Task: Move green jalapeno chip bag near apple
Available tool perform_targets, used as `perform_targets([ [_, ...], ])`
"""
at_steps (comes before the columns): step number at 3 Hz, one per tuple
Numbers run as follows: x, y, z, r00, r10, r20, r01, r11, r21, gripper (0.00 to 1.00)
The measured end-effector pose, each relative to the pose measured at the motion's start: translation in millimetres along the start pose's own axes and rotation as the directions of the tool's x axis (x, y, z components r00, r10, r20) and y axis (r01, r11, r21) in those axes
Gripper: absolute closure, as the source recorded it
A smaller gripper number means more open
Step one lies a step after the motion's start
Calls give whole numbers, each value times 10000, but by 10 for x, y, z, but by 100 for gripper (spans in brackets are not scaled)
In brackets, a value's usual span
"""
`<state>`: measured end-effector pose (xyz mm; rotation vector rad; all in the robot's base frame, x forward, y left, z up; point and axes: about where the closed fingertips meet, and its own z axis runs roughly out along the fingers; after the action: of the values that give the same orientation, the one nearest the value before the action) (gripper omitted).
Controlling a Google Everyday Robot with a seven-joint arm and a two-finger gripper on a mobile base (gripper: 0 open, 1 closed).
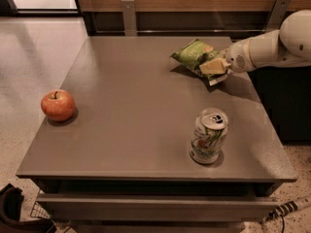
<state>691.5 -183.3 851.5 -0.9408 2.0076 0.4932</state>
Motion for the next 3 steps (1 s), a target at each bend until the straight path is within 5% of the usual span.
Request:
perform_targets([
  [1,-428,131,-390,9934,-899,-717,935,9944,489,100],
  [3,-722,284,-510,9802,-1621,-1139,1634,9866,17,100],
])
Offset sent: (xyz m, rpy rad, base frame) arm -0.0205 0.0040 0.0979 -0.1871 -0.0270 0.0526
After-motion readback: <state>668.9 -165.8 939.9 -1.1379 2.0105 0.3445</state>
